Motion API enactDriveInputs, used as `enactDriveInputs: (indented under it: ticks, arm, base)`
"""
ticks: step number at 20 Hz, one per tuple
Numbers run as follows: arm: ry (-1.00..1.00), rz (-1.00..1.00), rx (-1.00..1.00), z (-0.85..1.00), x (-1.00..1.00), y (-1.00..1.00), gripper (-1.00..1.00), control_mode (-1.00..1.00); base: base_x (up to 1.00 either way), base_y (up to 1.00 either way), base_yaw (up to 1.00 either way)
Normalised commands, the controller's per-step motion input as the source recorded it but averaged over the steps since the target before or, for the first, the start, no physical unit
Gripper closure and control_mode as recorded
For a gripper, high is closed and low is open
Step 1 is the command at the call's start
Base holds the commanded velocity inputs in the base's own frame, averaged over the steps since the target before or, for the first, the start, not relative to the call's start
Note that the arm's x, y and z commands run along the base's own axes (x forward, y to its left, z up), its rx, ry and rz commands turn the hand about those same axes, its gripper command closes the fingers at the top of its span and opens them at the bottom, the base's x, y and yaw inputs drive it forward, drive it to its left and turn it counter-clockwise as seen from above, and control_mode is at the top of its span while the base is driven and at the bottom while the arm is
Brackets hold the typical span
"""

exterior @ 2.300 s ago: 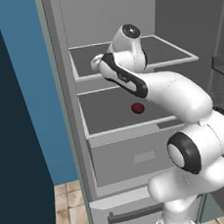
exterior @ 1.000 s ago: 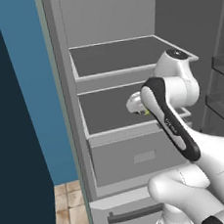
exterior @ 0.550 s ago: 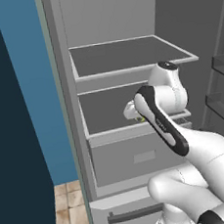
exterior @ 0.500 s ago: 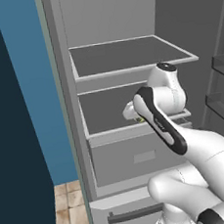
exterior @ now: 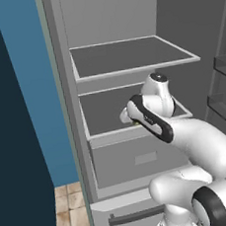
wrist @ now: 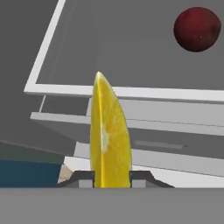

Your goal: Move the lemon wedge and potato from the top shelf to the second highest shelf to make space. Then, place the pitcher from the counter on the cleared top shelf.

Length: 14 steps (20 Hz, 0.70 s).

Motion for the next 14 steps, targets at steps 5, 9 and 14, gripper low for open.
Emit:
enactDriveInputs:
  ticks: [5, 9, 14]
  arm:
    - [-0.01, 0.00, 0.00, -0.24, 0.61, 0.00, 1.00, -1.00]
    - [-0.04, 0.00, 0.00, -0.36, 0.63, 0.00, 1.00, -1.00]
    - [-0.09, 0.00, 0.00, -0.49, 0.59, 0.00, 1.00, -1.00]
  base:
    - [0.00, 0.00, 0.00]
    - [0.00, 0.00, 0.00]
    - [0.00, 0.00, 0.00]
